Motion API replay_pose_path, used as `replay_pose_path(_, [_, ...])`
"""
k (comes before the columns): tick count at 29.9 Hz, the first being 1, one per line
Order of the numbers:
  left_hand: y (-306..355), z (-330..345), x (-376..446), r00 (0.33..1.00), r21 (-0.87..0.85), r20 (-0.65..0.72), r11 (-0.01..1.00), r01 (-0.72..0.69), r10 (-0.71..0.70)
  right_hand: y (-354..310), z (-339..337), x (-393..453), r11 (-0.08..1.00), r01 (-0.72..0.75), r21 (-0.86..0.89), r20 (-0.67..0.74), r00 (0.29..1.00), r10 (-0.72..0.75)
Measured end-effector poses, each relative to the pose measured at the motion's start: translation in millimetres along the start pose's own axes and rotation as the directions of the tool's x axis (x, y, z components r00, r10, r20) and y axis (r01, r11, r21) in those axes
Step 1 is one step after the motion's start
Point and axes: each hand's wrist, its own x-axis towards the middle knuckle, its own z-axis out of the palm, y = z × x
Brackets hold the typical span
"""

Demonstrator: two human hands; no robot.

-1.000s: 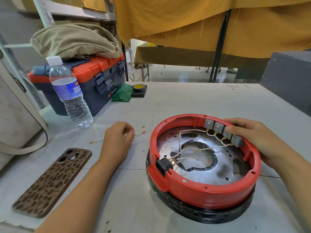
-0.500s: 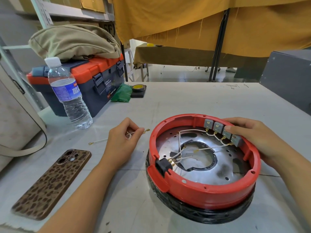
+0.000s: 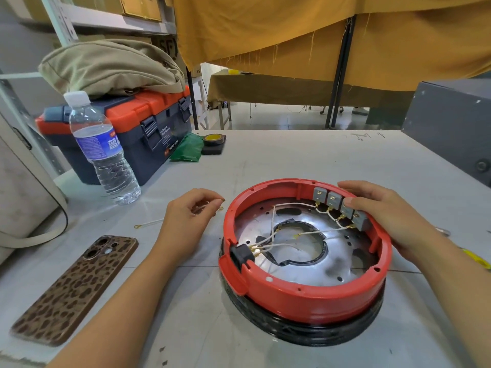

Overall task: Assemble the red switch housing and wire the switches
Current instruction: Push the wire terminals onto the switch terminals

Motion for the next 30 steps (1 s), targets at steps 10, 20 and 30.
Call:
replay_pose_path(10, [38.3, -6.8, 11.9, 0.992, 0.097, 0.022, 0.987, -0.13, 0.128, -6.8, 11.9, -2.3, 0.983, 0.015, -0.183, 0.092, 0.996, 0.002])
replay_pose_path(20, [87.6, 14.0, 28.5, 0.928, 0.201, 0.336, 0.951, -0.234, 0.157, -7.9, 5.4, 0.2, 0.988, 0.041, -0.15, 0.057, 0.998, -0.033])
replay_pose_path(30, [101.3, 61.4, 31.8, 0.859, 0.213, 0.495, 0.94, -0.267, 0.132, -8.5, 14.3, 5.2, 0.992, -0.037, 0.123, 0.133, 0.991, 0.02])
